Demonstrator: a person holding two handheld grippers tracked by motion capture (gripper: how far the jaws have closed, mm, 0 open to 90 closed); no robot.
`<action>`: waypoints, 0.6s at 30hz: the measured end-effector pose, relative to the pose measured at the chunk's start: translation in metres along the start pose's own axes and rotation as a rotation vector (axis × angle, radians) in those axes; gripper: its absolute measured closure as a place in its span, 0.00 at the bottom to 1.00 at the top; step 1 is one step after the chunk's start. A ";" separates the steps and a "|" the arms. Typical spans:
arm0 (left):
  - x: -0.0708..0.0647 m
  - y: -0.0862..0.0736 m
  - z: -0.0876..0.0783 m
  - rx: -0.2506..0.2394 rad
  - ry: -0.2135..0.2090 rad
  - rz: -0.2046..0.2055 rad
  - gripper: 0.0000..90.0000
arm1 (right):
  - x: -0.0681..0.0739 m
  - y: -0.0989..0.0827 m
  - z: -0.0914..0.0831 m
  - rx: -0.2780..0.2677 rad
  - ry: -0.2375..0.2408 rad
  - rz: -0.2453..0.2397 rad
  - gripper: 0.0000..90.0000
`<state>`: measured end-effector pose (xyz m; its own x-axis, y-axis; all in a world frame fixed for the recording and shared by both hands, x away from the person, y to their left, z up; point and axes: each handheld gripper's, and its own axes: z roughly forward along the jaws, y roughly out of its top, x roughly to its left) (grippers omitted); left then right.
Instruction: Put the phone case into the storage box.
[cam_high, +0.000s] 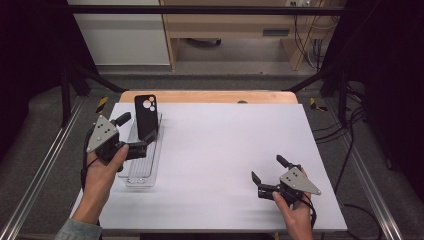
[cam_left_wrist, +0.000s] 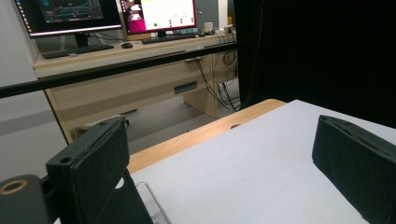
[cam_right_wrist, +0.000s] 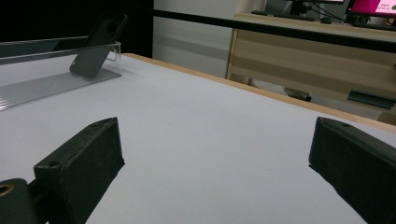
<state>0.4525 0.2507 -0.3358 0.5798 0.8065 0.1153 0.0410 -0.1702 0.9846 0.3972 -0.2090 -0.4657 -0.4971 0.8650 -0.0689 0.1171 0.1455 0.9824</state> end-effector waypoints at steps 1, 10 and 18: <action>0.000 0.000 -0.001 -0.005 0.004 0.003 0.04 | 0.000 0.000 0.000 0.000 0.001 -0.001 0.04; -0.006 -0.007 -0.016 -0.007 0.000 0.034 0.04 | 0.001 0.000 0.001 0.008 0.001 -0.003 0.04; 0.000 -0.017 -0.027 -0.011 0.030 0.039 0.03 | 0.002 -0.001 0.002 0.010 -0.003 0.000 0.04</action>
<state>0.4296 0.2686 -0.3494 0.5559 0.8163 0.1573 0.0099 -0.1957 0.9806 0.3978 -0.2066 -0.4668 -0.4945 0.8664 -0.0692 0.1261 0.1503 0.9806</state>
